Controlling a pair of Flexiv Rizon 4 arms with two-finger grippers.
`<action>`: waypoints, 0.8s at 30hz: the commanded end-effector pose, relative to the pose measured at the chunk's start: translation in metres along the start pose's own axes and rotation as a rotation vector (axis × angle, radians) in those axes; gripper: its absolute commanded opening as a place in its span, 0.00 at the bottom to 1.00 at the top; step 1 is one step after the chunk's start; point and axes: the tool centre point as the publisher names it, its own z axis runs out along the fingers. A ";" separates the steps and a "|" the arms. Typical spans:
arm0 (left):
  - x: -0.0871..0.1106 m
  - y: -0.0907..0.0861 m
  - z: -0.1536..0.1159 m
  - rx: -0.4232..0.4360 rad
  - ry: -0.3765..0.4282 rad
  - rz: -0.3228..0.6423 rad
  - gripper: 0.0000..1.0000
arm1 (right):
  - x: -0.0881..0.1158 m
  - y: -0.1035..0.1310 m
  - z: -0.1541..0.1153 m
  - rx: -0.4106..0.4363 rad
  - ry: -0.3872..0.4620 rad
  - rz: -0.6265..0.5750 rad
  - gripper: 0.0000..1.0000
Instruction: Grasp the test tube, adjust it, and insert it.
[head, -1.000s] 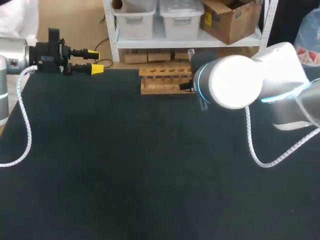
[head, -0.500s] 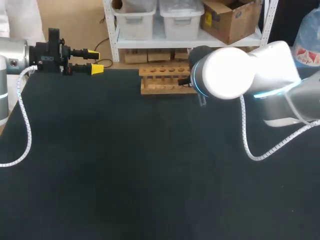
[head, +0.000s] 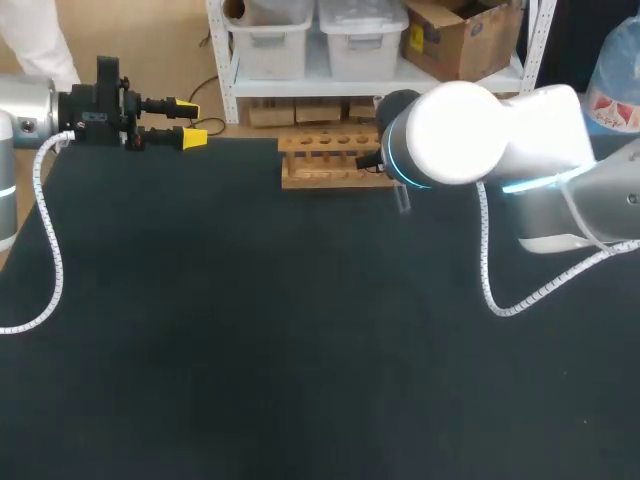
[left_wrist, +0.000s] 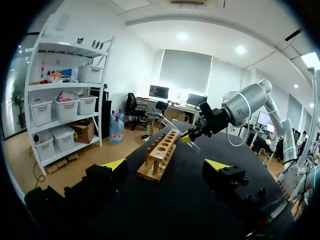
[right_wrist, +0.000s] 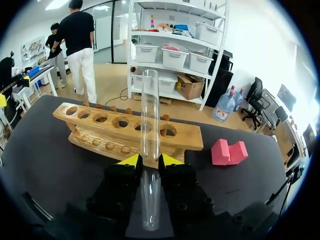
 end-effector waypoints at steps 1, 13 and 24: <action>0.001 0.000 0.000 0.000 -0.003 0.003 1.00 | -0.002 0.001 0.006 -0.009 0.020 -0.005 0.00; 0.001 0.000 0.000 0.000 -0.003 0.003 1.00 | 0.003 0.005 0.009 -0.045 0.075 -0.014 0.00; 0.001 0.000 0.000 0.000 -0.003 0.003 1.00 | 0.001 0.003 -0.006 -0.049 0.085 -0.001 0.00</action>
